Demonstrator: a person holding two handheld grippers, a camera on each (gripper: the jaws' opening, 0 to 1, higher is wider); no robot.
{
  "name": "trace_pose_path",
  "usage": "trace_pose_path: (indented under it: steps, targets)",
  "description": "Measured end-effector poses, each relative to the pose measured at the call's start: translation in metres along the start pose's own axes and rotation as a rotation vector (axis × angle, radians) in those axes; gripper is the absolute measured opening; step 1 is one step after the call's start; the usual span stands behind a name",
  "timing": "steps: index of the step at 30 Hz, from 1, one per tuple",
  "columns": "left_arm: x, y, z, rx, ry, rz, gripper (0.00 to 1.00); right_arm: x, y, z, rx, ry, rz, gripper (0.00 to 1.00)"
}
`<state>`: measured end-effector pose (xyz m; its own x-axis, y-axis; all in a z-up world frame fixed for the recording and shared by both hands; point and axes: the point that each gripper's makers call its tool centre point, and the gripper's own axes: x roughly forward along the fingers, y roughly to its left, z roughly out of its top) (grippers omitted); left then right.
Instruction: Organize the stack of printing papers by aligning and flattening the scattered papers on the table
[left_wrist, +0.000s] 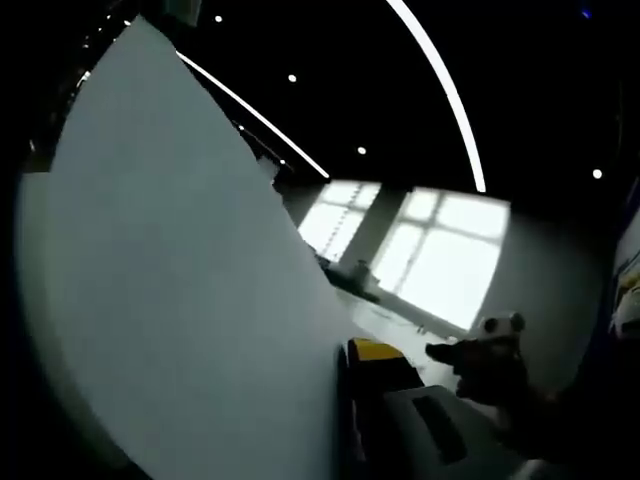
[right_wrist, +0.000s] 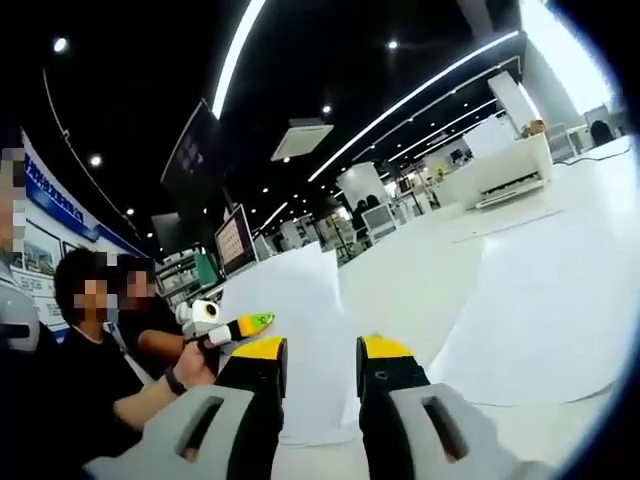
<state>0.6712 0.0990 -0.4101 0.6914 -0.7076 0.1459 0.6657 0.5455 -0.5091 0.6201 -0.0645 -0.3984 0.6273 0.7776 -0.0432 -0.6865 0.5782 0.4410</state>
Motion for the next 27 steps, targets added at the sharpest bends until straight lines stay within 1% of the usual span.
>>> trace_pose_path:
  steps: [2,8,10,18,22,27]
  targets:
    - [0.0001,-0.0001,0.0001,-0.002,0.000,0.000,0.10,0.0003,-0.0013,0.0015,-0.003,0.001,0.001,0.23]
    - [0.0003,-0.0004,-0.0002,-0.002,0.002,0.000,0.10,0.0014,0.0075,0.0023,-0.011,-0.001,0.005,0.23]
    - [0.0004,-0.0006,-0.0003,-0.002,0.002,-0.001,0.10,0.0006,0.0038,0.0044,-0.010,-0.003,0.005,0.23]
    - [0.0005,-0.0009,-0.0002,0.000,0.002,-0.002,0.10,0.0017,0.0084,0.0042,-0.012,-0.005,0.006,0.23]
    - [0.0003,-0.0005,-0.0001,-0.002,0.002,-0.002,0.10,-0.0001,0.0016,0.0059,-0.011,-0.004,0.003,0.23]
    - [0.0003,-0.0004,-0.0002,-0.001,0.002,-0.002,0.10,-0.0018,0.0013,0.0057,-0.011,-0.008,-0.003,0.23]
